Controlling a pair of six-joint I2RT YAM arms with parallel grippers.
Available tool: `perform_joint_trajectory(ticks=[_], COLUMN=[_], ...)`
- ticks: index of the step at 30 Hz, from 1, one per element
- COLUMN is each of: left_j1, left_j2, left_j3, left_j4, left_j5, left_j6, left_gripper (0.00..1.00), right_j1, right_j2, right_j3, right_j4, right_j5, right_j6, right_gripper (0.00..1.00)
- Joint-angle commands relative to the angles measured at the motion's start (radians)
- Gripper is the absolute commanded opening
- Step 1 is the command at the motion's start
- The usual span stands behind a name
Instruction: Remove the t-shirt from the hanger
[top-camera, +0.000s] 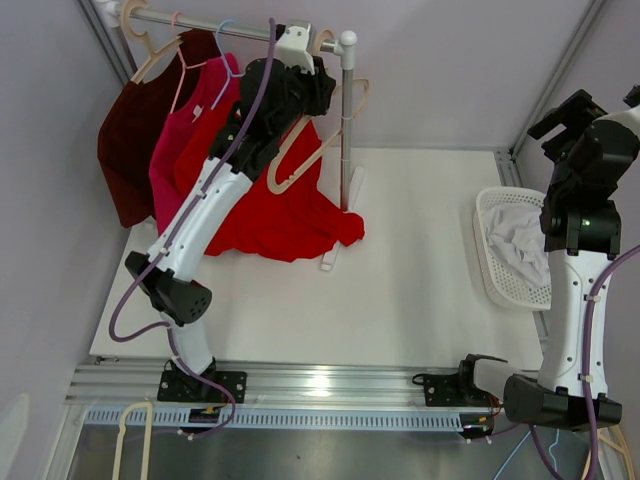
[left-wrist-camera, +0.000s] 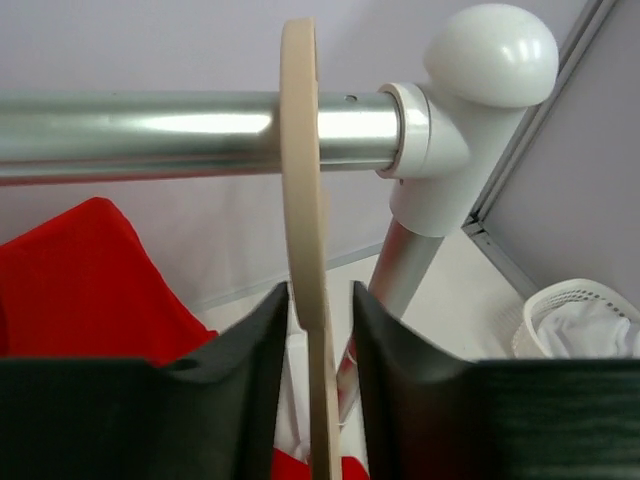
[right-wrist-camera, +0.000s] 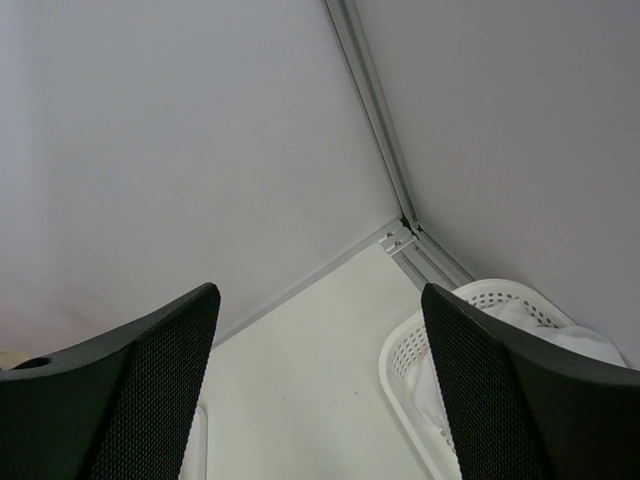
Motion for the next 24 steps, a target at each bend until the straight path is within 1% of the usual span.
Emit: perform_joint_trajectory(ticks=[1, 3, 4, 6, 7, 8, 9, 12, 13, 14, 15, 16, 18, 19, 20, 21, 23, 24], left_j1=[-0.003, -0.003, -0.001, 0.008, 0.012, 0.029, 0.043, 0.130, 0.182, 0.209, 0.235, 0.285, 0.336, 0.368, 0.378, 0.382, 0.385, 0.385], left_j2=[-0.054, -0.080, -0.117, -0.166, -0.216, -0.243, -0.266, -0.321, -0.330, -0.342, -0.349, -0.352, -0.335, -0.323, -0.306, -0.277, -0.260, -0.255], left_j3=[0.024, 0.030, 0.027, -0.006, -0.026, -0.049, -0.060, -0.069, -0.069, -0.071, -0.069, -0.080, -0.063, -0.045, -0.030, 0.013, 0.018, -0.005], left_j4=[0.002, -0.035, -0.049, -0.070, -0.073, -0.076, -0.087, -0.119, -0.135, -0.138, -0.135, -0.110, -0.098, -0.101, -0.125, -0.136, -0.142, -0.138], left_j5=[-0.005, -0.003, -0.003, 0.011, 0.018, 0.032, 0.064, 0.135, 0.161, 0.172, 0.164, 0.154, 0.199, 0.222, 0.248, 0.253, 0.265, 0.268], left_j6=[0.051, 0.063, 0.076, 0.088, 0.088, 0.084, 0.068, 0.015, 0.013, 0.022, 0.040, 0.048, 0.057, 0.065, 0.076, 0.097, 0.120, 0.128], left_gripper=[0.40, 0.50, 0.64, 0.81, 0.95, 0.99, 1.00, 1.00, 0.99, 1.00, 1.00, 1.00, 1.00, 0.96, 0.94, 0.90, 0.84, 0.83], right_j1=[0.006, 0.007, 0.009, 0.011, 0.011, 0.012, 0.014, 0.021, 0.023, 0.024, 0.026, 0.027, 0.031, 0.035, 0.037, 0.038, 0.040, 0.040], right_j2=[-0.007, -0.008, -0.007, -0.007, -0.008, -0.008, -0.007, -0.002, -0.001, 0.001, 0.001, 0.003, 0.003, 0.003, 0.003, 0.003, 0.004, 0.004], right_j3=[-0.005, -0.006, -0.006, -0.006, -0.006, -0.005, -0.003, 0.006, 0.008, 0.011, 0.014, 0.014, 0.015, 0.015, 0.014, 0.015, 0.014, 0.014], right_j4=[0.022, 0.025, 0.028, 0.028, 0.030, 0.031, 0.031, 0.031, 0.030, 0.027, 0.025, 0.025, 0.025, 0.027, 0.027, 0.028, 0.028, 0.030], right_j5=[-0.017, -0.022, -0.023, -0.023, -0.023, -0.026, -0.034, -0.045, -0.048, -0.049, -0.057, -0.062, -0.071, -0.077, -0.077, -0.077, -0.076, -0.076], right_j6=[0.002, 0.000, -0.002, 0.000, 0.002, 0.005, 0.005, 0.006, 0.005, 0.006, 0.008, 0.009, 0.012, 0.011, 0.011, 0.008, 0.005, 0.003], right_gripper=[0.87, 0.87, 0.87, 0.87, 0.87, 0.87, 0.87, 0.87, 0.87, 0.87, 0.87, 0.87, 0.87, 0.87, 0.87, 0.87, 0.88, 0.88])
